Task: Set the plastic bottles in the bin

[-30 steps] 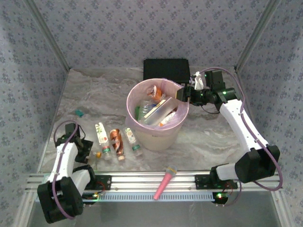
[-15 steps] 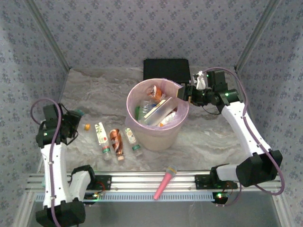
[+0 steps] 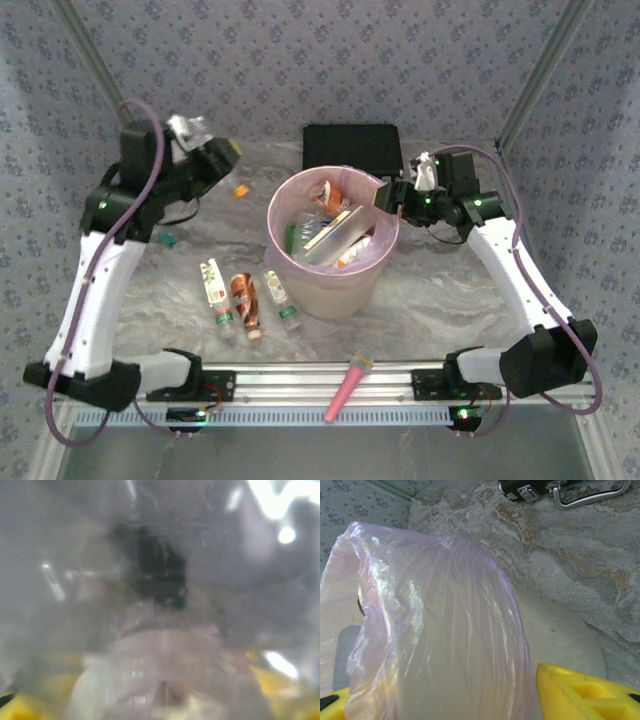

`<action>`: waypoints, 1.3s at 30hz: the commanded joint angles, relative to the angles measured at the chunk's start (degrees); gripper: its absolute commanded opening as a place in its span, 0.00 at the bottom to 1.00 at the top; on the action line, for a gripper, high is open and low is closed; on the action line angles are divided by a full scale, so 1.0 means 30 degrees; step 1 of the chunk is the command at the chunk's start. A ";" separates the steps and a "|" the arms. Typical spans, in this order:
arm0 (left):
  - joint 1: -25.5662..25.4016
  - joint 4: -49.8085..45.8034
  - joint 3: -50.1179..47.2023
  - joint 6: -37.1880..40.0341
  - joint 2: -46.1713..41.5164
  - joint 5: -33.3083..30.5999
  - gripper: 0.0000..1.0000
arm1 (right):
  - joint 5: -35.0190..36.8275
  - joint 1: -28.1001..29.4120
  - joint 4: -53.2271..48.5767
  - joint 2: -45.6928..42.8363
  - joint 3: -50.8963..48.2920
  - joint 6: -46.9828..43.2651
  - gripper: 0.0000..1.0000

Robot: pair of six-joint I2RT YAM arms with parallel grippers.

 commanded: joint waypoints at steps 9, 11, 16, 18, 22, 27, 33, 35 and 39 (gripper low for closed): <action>-0.6753 -0.4232 0.9326 0.5439 0.7026 -0.1928 0.00 | 0.0321 0.0452 0.0394 -0.0235 0.0116 0.0344 0.60; -0.7538 -0.4884 1.0287 0.5979 0.8036 -0.1871 0.00 | 0.0350 0.0457 0.0377 -0.0260 0.0101 0.0293 0.60; -0.8589 -0.5525 1.0781 0.6500 0.9563 -0.1536 0.00 | 0.0583 0.0430 0.0406 -0.0507 -0.0033 0.0388 0.59; -0.8860 -0.5613 1.0674 0.6671 1.0013 -0.1300 0.00 | 0.0629 0.0394 0.0417 -0.0582 -0.0016 0.0403 0.59; -0.9433 -0.5725 1.0629 0.6970 1.0834 -0.1130 0.00 | 0.0660 0.0386 0.0381 -0.0663 0.0000 0.0329 0.59; -1.0036 -0.6067 1.0473 0.6883 1.1683 -0.0905 0.00 | 0.0700 0.0316 0.0275 -0.0643 -0.0049 0.0256 0.59; -1.0068 -0.5462 0.7868 0.5891 1.0892 -0.1369 0.00 | 0.0771 0.0167 0.0183 -0.0729 -0.0032 0.0087 0.59; -1.0068 -0.4670 0.6540 0.5491 1.0182 -0.1460 0.07 | 0.0753 0.0145 0.0151 -0.0703 0.0011 0.0051 0.59; -1.0097 -0.4254 0.5466 0.5165 0.9326 -0.1356 0.41 | 0.0680 0.0036 0.0155 -0.0653 0.0165 -0.0033 0.60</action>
